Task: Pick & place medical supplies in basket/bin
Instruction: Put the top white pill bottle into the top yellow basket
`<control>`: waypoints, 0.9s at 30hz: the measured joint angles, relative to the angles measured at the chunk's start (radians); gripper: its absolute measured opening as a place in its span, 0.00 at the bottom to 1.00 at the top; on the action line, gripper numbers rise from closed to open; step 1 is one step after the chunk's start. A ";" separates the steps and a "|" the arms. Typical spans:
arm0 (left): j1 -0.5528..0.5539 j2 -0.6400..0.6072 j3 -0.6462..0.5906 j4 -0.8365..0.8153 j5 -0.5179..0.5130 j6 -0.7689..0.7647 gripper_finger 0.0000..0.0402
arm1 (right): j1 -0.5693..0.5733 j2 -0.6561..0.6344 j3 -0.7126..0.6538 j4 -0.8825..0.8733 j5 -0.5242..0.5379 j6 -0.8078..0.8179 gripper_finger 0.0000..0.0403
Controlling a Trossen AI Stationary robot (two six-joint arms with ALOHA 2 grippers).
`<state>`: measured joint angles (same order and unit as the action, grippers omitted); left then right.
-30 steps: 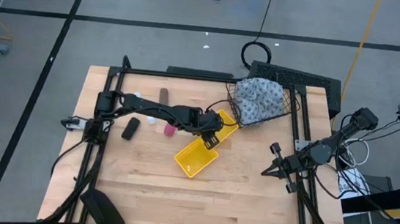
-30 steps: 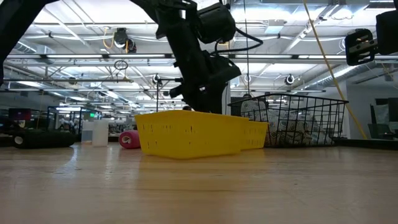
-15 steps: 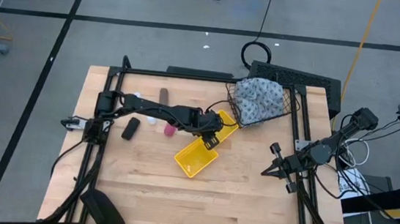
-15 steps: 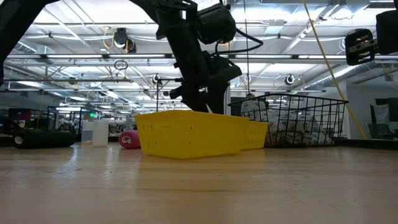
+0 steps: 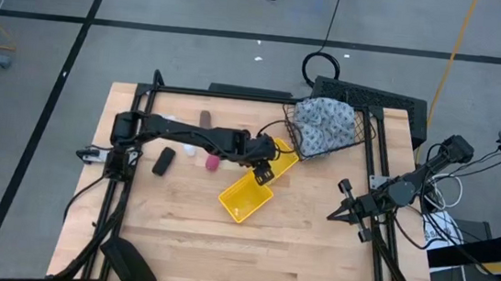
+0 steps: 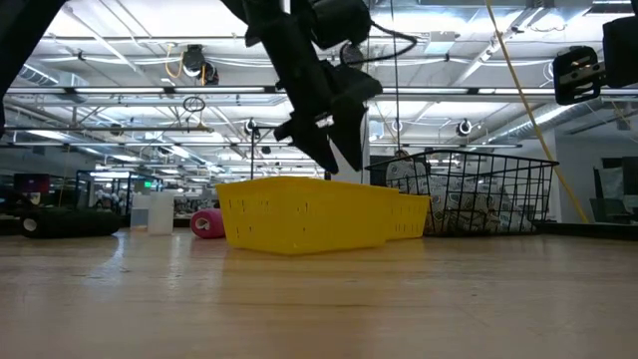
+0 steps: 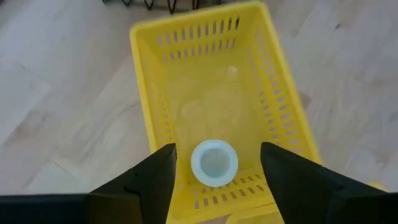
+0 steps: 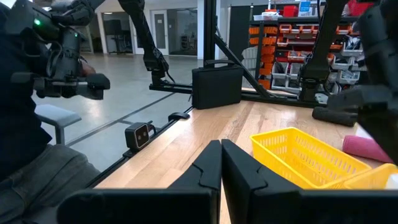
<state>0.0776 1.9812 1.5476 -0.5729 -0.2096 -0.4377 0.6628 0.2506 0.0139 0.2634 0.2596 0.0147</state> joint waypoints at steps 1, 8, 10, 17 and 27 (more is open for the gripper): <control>0.000 -0.008 0.001 0.001 0.000 0.004 0.61 | 0.000 0.000 0.000 0.000 0.000 0.000 0.00; 0.008 -0.050 0.001 0.000 -0.001 0.017 0.61 | 0.000 0.000 0.000 0.000 0.000 0.000 0.00; 0.009 -0.055 0.001 0.001 -0.001 0.030 0.61 | 0.000 0.000 0.000 0.000 0.000 0.000 0.00; 0.020 -0.127 0.001 -0.073 -0.001 0.069 0.61 | 0.000 0.000 0.000 0.001 0.000 0.000 0.00; 0.025 -0.307 0.001 -0.273 -0.119 0.049 0.61 | 0.000 0.001 0.000 0.000 0.000 0.000 0.00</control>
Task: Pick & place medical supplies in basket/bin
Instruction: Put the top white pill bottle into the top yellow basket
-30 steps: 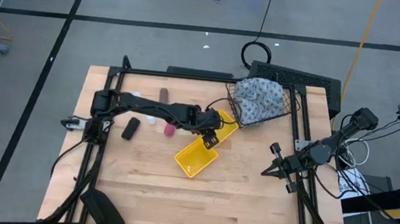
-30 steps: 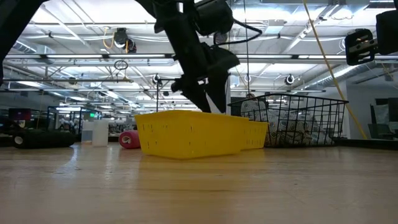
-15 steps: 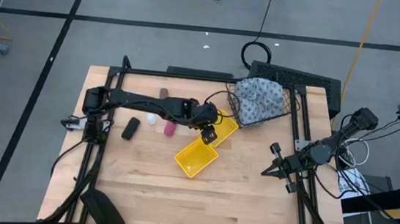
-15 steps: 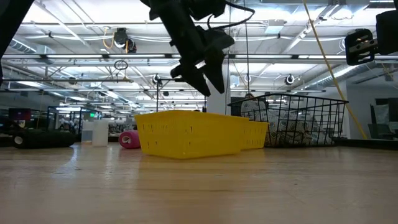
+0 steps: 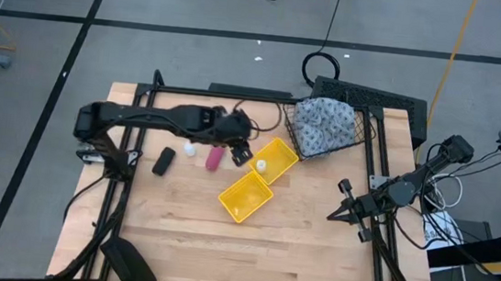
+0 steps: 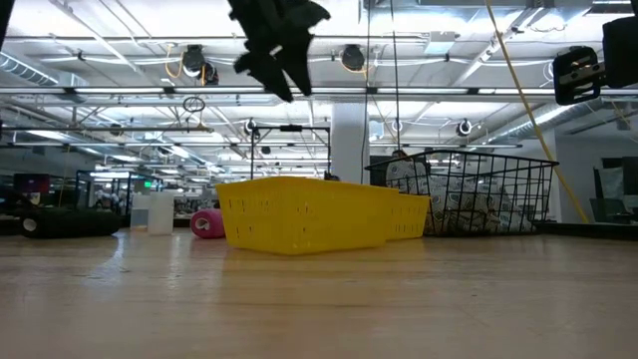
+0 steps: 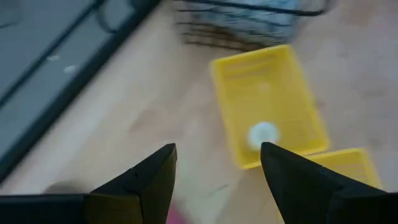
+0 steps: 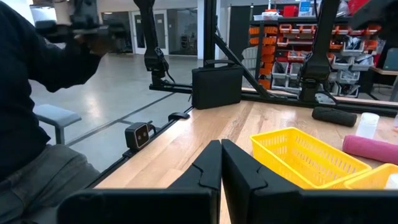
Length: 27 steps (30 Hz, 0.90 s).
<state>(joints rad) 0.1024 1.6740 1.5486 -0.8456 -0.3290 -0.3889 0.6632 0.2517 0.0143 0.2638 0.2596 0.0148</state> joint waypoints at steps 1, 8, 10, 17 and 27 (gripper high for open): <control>0.000 -0.015 0.000 -0.032 -0.034 -0.015 0.61 | 0.000 0.000 0.000 0.000 0.000 0.000 0.00; 0.000 -0.125 -0.053 -0.148 -0.187 -0.147 0.61 | 0.000 0.000 0.000 0.000 0.000 0.000 0.00; 0.000 -0.181 -0.126 -0.122 -0.196 -0.184 0.61 | 0.000 0.000 0.000 0.000 0.000 0.000 0.00; 0.025 -0.403 -0.427 -0.095 -0.196 -0.412 0.61 | 0.000 0.000 0.000 0.000 0.000 0.000 0.00; 0.075 -0.623 -0.699 -0.189 -0.161 -0.842 0.61 | 0.000 0.000 0.000 0.000 0.000 0.000 0.00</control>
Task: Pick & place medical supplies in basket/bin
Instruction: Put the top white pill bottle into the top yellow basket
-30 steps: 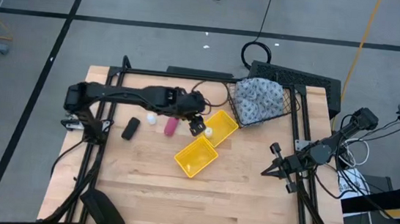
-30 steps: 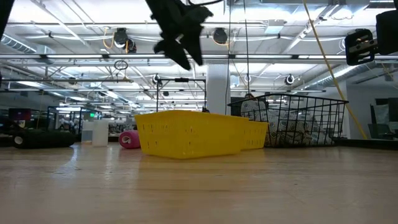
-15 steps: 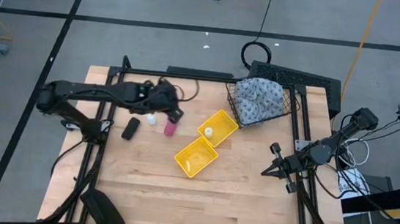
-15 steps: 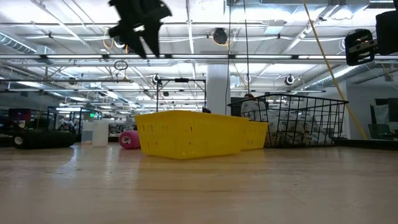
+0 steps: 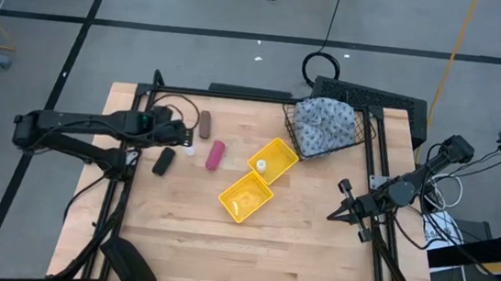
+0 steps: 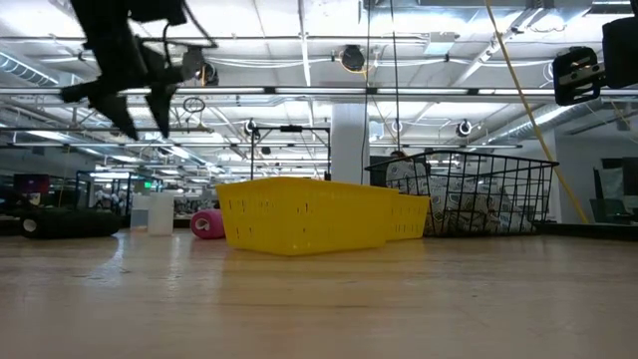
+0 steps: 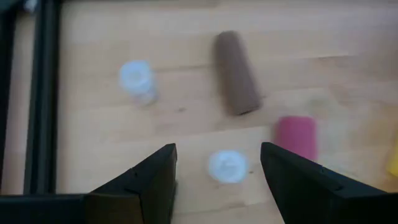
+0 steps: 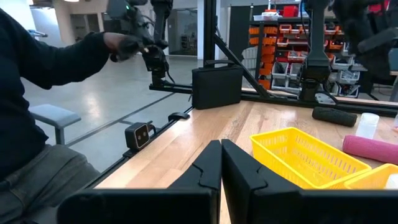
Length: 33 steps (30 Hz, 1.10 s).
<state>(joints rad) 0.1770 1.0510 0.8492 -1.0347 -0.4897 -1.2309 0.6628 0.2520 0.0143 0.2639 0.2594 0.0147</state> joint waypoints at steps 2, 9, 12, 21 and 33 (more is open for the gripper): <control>0.014 -0.008 -0.039 -0.033 0.006 -0.045 0.61 | 0.000 0.000 0.000 0.000 0.000 0.000 0.00; 0.072 -0.006 -0.132 -0.056 0.070 -0.079 0.61 | 0.000 0.000 0.000 0.000 0.000 0.000 0.00; 0.095 -0.006 -0.141 -0.056 0.017 -0.092 0.61 | 0.000 0.000 0.000 0.000 0.000 0.000 0.00; 0.218 0.023 -0.142 0.122 -0.043 0.005 0.61 | 0.000 0.000 0.000 0.000 0.000 0.000 0.00; 0.434 0.205 -0.142 0.270 -0.010 0.165 0.61 | 0.000 0.000 0.000 0.000 0.000 0.000 0.00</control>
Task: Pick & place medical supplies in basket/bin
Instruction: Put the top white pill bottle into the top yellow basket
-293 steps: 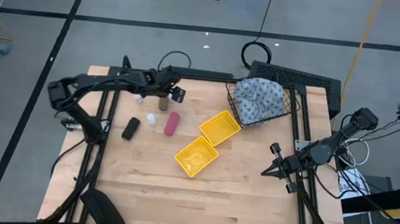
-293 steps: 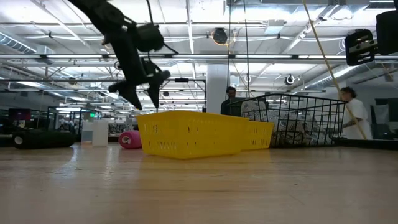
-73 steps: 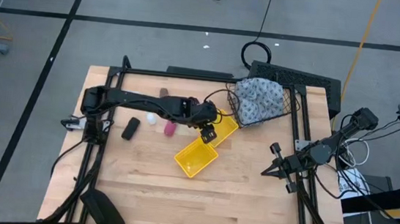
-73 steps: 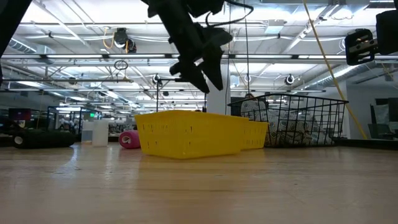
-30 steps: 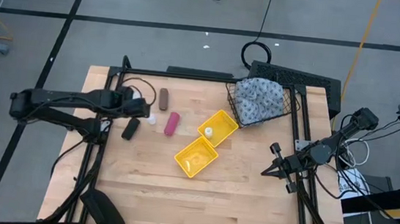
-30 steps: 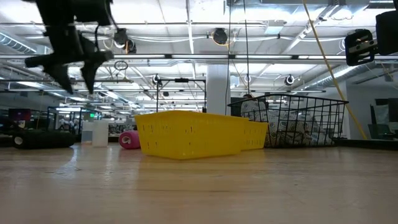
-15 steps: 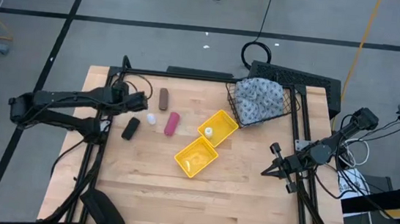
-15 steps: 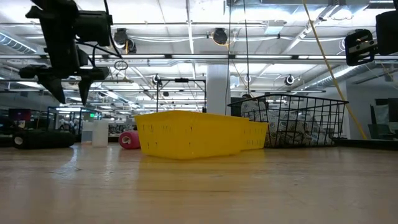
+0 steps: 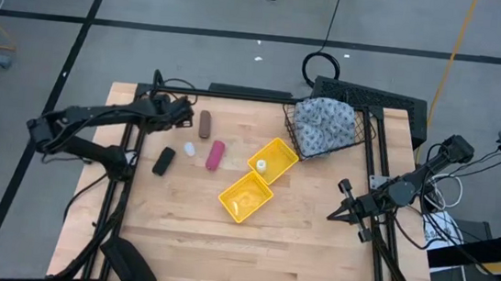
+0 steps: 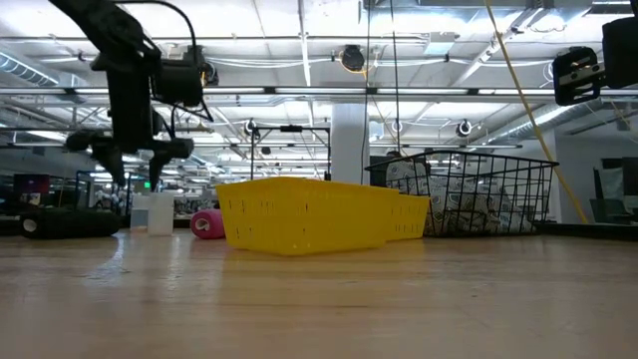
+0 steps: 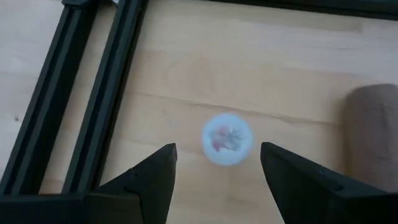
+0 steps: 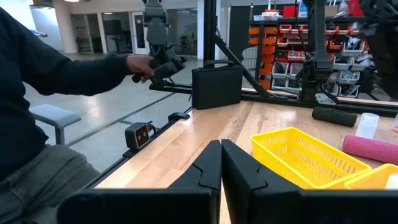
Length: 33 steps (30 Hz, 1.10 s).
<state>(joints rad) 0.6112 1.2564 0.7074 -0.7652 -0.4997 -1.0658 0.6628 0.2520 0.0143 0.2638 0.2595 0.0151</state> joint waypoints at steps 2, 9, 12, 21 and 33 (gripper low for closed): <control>0.023 0.025 0.000 0.021 0.002 0.016 0.61 | 0.000 0.000 0.000 0.000 0.000 0.000 0.00; 0.058 0.091 0.000 0.080 0.010 0.060 0.61 | 0.000 0.000 0.000 0.000 0.000 0.000 0.00; 0.070 0.116 0.000 0.080 0.007 0.061 0.61 | 0.000 0.000 0.000 0.000 0.000 0.000 0.00; 0.075 0.147 0.000 0.088 0.023 0.069 0.61 | 0.000 0.000 0.000 0.000 0.000 0.000 0.00; 0.054 0.147 0.000 0.116 0.059 0.104 0.61 | 0.000 0.000 0.000 0.000 0.000 0.000 0.00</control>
<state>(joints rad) 0.6647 1.4033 0.7074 -0.6489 -0.4409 -0.9613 0.6629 0.2520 0.0143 0.2641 0.2596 0.0147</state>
